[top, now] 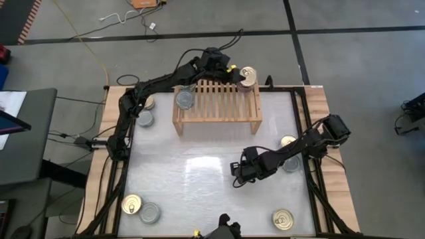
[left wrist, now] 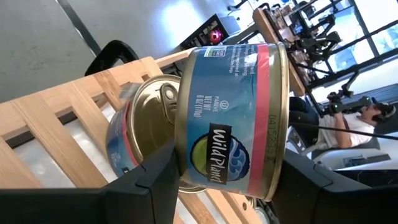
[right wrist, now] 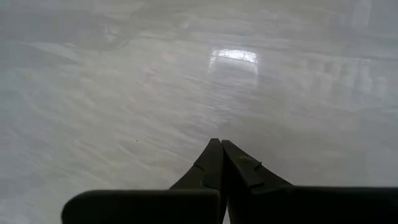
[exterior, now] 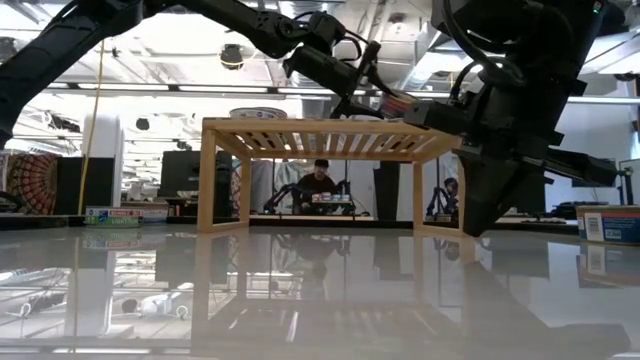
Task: Stack canned seafood by type on shelf
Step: Stack the blue tuna can on top of the blue tuna can on the shelf
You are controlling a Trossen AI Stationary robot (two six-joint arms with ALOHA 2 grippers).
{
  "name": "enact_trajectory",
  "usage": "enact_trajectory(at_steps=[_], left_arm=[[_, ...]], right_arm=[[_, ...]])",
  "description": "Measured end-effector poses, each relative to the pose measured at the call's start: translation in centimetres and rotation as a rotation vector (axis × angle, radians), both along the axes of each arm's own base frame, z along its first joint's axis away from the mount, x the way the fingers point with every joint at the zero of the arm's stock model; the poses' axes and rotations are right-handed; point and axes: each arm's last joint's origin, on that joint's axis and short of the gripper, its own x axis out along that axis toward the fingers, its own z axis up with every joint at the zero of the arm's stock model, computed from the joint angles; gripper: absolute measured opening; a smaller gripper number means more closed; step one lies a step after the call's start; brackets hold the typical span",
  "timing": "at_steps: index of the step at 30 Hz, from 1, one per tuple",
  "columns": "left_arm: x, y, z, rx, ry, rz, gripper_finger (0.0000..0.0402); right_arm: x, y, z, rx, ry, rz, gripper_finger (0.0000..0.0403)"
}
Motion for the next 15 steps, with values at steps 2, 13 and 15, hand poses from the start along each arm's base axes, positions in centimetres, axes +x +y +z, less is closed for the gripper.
enact_trajectory(at_steps=[2,13,15], left_arm=[[0.02,-0.04,-0.01,0.012,0.003,-0.005,0.0203],[0.10,0.02,0.07,0.048,-0.005,-0.007,0.0250],[0.14,0.03,0.18,0.084,-0.008,-0.018,0.0251]], right_arm=[[0.00,0.00,0.00,0.000,0.000,0.000,0.0026],[-0.01,0.03,0.00,0.003,-0.002,-0.006,0.0026],[-0.01,0.03,0.00,0.002,-0.002,-0.006,0.0026]])
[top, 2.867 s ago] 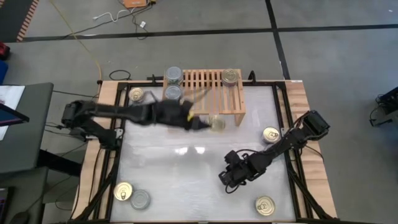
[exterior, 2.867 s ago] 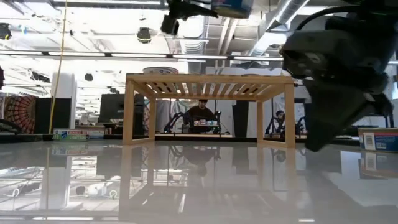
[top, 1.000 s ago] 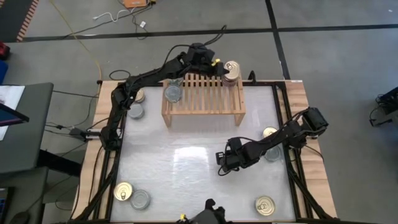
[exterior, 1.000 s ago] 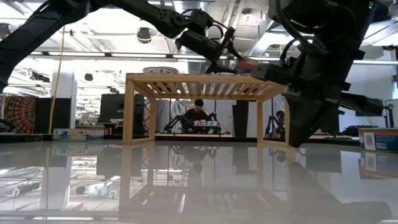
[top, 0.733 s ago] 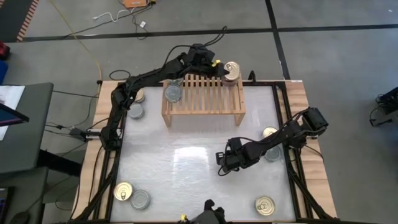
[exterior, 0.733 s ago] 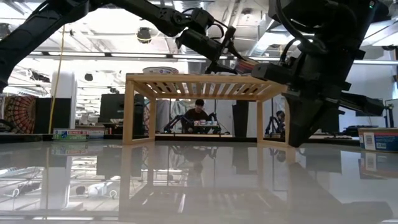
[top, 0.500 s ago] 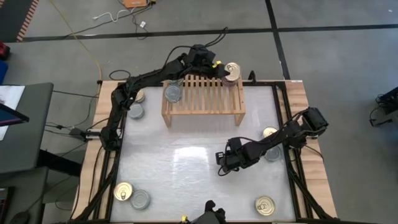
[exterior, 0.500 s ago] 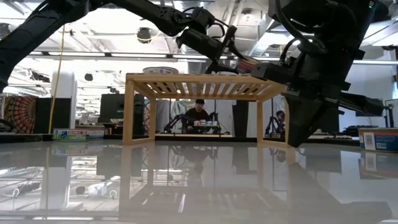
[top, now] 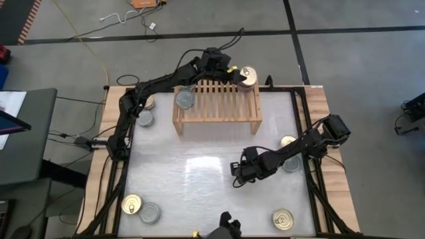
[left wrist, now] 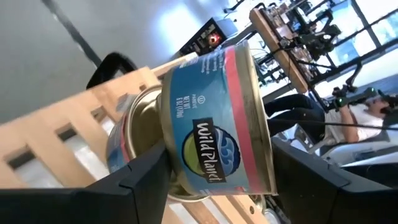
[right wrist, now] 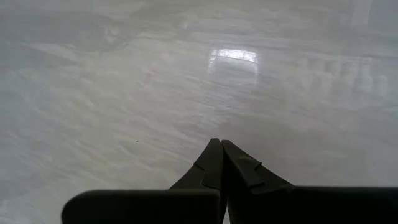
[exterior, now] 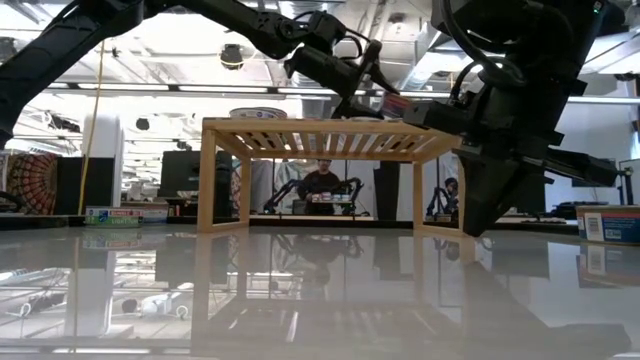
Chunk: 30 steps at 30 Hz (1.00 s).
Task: Stack canned seafood by type on shelf
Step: Stack the blue tuna can on top of the blue tuna can on the shelf
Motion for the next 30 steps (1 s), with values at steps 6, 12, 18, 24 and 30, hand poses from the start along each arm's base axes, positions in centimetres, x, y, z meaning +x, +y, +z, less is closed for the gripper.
enact_trajectory(at_steps=[6,12,18,24,30], left_arm=[[0.2,-0.2,0.1,0.149,0.023,-0.053,0.0251],[0.4,-0.7,0.0,0.277,0.054,-0.107,0.0251],[0.4,-0.8,-0.1,0.268,0.067,-0.111,0.0251],[0.2,-0.3,0.1,0.066,0.005,-0.031,0.0251],[-0.5,0.8,0.0,0.046,0.003,-0.001,0.0251]], right_arm=[[0.0,0.0,0.0,0.000,0.000,0.000,0.0026],[0.0,0.0,0.0,0.000,0.001,0.000,0.0026],[0.0,0.0,0.0,0.000,0.001,0.000,0.0026],[0.0,0.0,0.0,0.000,0.000,0.000,0.0026],[0.0,0.1,0.0,0.003,-0.002,-0.005,0.0026]])
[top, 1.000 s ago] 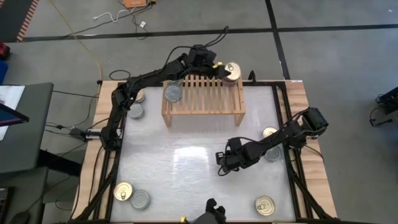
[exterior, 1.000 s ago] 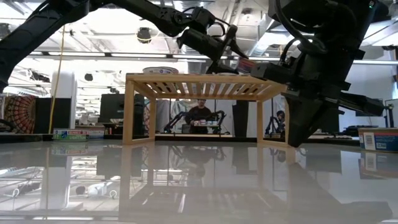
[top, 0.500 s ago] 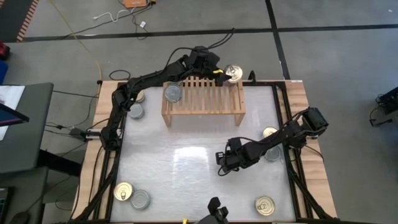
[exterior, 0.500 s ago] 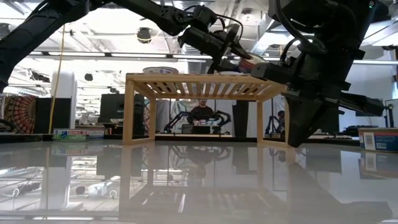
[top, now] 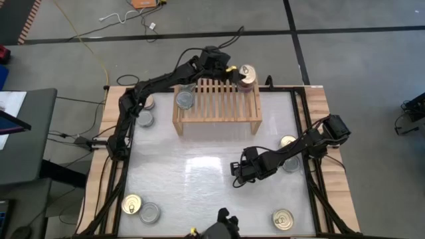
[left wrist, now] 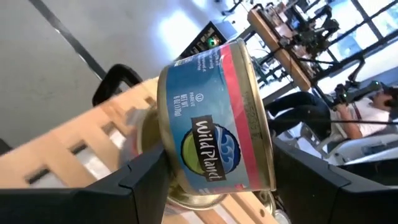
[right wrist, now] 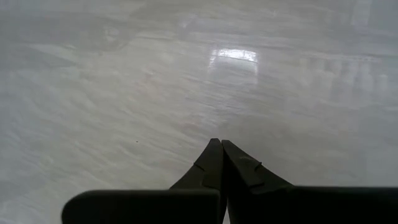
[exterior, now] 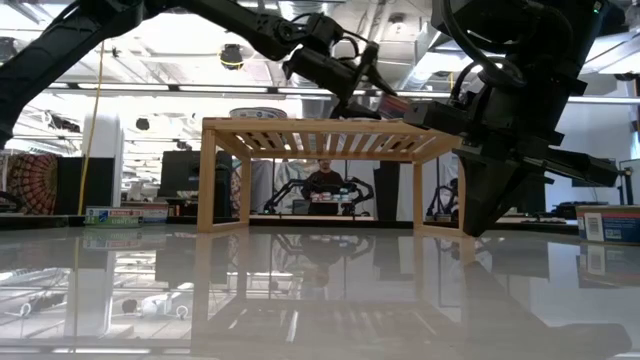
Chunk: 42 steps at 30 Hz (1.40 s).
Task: Stack canned seafood by type on shelf
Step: Stack the blue tuna can on top of the blue tuna can on the shelf
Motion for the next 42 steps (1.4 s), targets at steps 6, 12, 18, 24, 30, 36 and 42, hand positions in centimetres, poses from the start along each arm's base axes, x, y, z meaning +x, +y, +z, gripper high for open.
enact_trajectory(at_steps=[6,12,18,24,30,36,42], left_arm=[[-0.31,0.22,-0.34,-0.099,0.007,-0.030,0.0251],[-0.40,0.29,-0.35,-0.141,-0.002,-0.049,0.0251],[-0.44,0.37,-0.33,-0.184,-0.018,-0.067,0.0251],[-0.25,0.24,0.22,-0.140,-0.062,-0.109,0.0251],[-0.39,0.30,-0.08,-0.166,-0.036,-0.098,0.0251],[-0.55,0.42,-0.34,-0.190,-0.013,-0.073,0.0251],[-0.69,0.48,-0.58,-0.210,0.008,-0.063,0.0251]], right_arm=[[0.00,-0.01,0.00,0.000,0.001,0.000,0.0026],[0.00,-0.02,0.00,0.000,0.000,-0.001,0.0026],[0.03,-0.01,0.01,0.002,-0.003,-0.003,0.0026],[0.05,-0.01,0.01,0.005,-0.007,-0.010,0.0026],[-0.02,0.16,0.01,0.009,-0.010,-0.015,0.0026],[-0.02,0.18,0.01,0.010,-0.011,-0.018,0.0026],[-0.02,0.18,0.00,0.010,-0.011,-0.018,0.0026]])
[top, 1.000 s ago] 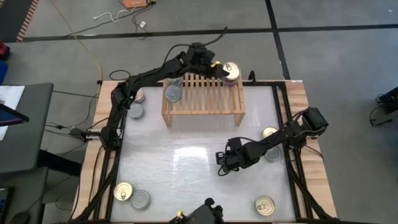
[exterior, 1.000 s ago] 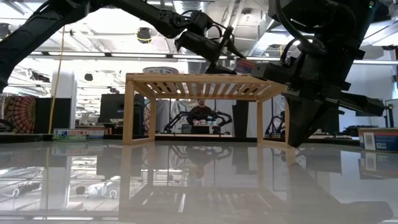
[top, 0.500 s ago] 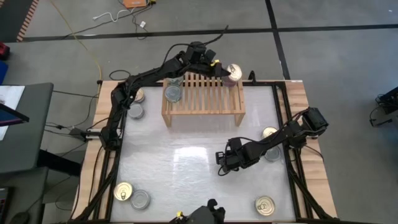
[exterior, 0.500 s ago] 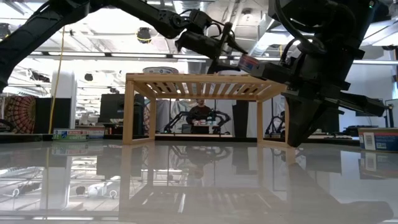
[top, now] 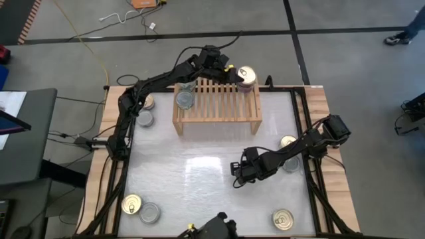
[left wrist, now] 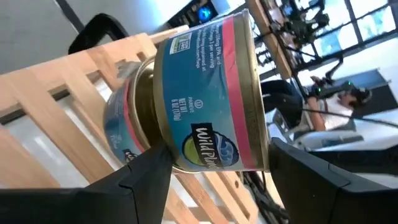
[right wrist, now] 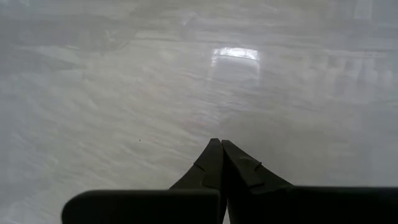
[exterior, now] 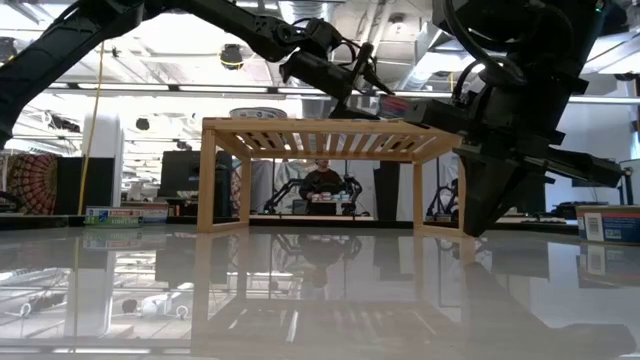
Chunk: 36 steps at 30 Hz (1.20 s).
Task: Stack canned seafood by type on shelf
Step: Stack the blue tuna can on top of the blue tuna can on the shelf
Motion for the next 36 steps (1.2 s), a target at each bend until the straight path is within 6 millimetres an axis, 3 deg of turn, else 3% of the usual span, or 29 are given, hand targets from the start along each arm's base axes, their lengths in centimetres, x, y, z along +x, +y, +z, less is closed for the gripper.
enact_trajectory(at_steps=[11,31,36], left_arm=[[0.0,-0.4,0.1,-0.075,-0.037,-0.123,0.0251],[-0.6,-0.6,1.0,-0.143,-0.040,-0.142,0.0251],[-0.8,-0.8,0.4,-0.204,0.010,-0.163,0.0251]], right_arm=[[0.0,0.0,0.0,0.000,0.000,0.001,0.0026],[0.1,0.3,0.1,0.008,-0.019,0.007,0.0026],[0.2,0.3,0.1,0.003,-0.034,0.005,0.0026]])
